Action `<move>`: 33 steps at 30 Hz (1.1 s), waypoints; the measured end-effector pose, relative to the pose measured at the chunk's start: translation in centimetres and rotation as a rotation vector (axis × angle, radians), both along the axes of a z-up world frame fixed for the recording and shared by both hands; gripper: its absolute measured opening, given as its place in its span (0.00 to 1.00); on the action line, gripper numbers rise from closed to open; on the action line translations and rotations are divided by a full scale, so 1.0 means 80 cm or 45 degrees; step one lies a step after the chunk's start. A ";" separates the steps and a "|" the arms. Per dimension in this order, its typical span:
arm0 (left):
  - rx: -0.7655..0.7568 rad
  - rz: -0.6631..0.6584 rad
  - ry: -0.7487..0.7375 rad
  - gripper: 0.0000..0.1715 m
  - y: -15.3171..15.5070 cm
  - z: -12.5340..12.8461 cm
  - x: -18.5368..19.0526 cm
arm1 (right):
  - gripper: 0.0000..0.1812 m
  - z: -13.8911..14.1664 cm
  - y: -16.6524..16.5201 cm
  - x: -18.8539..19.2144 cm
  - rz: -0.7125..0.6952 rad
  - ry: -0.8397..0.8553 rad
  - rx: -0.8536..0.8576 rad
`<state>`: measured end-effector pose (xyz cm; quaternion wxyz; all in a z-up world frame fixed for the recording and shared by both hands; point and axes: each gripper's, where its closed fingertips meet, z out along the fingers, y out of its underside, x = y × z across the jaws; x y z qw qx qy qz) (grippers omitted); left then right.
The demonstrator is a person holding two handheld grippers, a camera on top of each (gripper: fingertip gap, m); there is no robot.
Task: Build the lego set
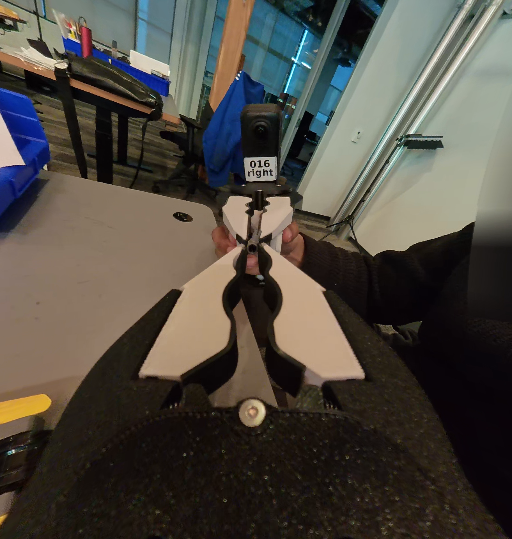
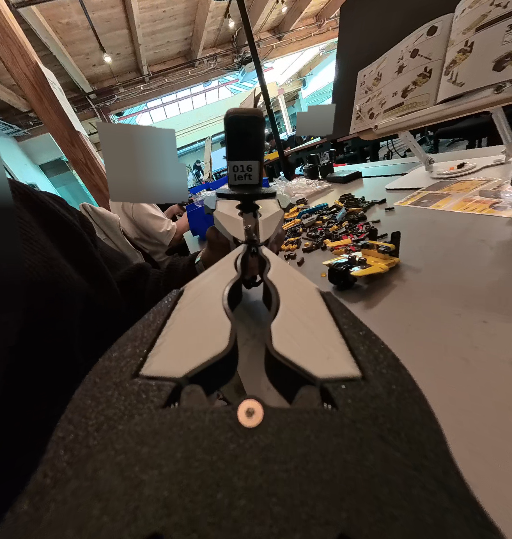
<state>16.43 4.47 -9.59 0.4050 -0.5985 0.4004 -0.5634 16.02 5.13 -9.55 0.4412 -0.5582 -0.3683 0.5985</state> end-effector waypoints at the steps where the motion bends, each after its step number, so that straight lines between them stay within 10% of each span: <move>1: -0.012 -0.009 -0.003 0.02 -0.001 0.000 0.000 | 0.03 0.000 -0.001 0.000 0.002 0.001 0.009; 33: -0.502 -0.427 -0.170 0.01 -0.037 0.009 0.000 | 0.02 0.010 -0.037 0.002 -0.187 -0.180 0.849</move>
